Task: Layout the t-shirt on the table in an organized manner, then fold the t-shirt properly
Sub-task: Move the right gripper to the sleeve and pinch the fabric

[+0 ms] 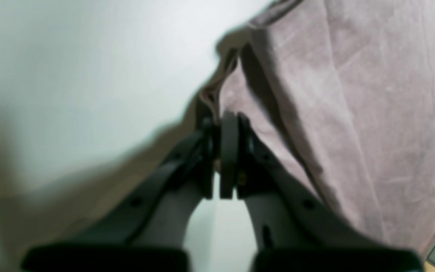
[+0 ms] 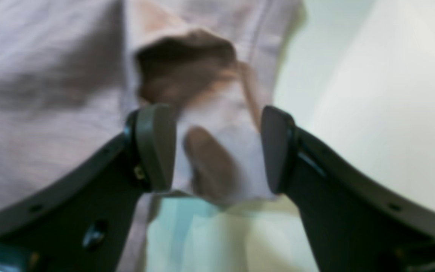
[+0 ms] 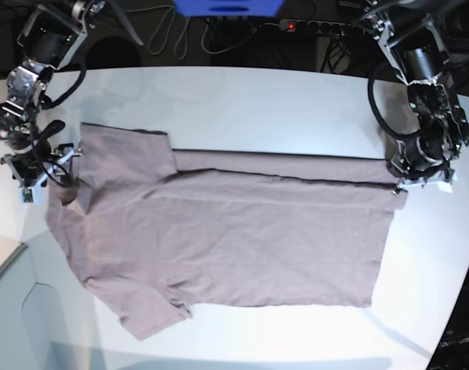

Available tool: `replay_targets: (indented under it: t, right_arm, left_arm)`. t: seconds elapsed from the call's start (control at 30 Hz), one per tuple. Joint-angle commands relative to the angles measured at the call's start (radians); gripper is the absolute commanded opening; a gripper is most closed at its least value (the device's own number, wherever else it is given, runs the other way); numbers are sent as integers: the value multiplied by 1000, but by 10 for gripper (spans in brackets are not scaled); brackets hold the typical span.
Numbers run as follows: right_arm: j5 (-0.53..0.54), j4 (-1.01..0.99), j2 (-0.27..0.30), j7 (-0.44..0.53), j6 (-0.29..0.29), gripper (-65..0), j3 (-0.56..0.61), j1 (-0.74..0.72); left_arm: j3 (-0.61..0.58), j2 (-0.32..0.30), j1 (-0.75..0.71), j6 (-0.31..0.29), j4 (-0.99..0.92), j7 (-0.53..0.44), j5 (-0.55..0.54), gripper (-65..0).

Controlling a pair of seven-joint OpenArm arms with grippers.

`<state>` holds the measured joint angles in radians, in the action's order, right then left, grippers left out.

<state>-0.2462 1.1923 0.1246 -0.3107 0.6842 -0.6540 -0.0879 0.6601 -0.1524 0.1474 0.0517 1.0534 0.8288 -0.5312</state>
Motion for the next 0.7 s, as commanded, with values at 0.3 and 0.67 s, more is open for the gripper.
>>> replay_targets:
  t: [0.3,0.67]
  right_arm:
    - [17,-104,74,26,14,-286,-42,-22]
    - [15,-110,74,26,14,-286,-40,-22]
  left_arm:
    - [3,-9,5,7,4,16,15,-650]
    - [3,-9,5,7,4,16,15,-650]
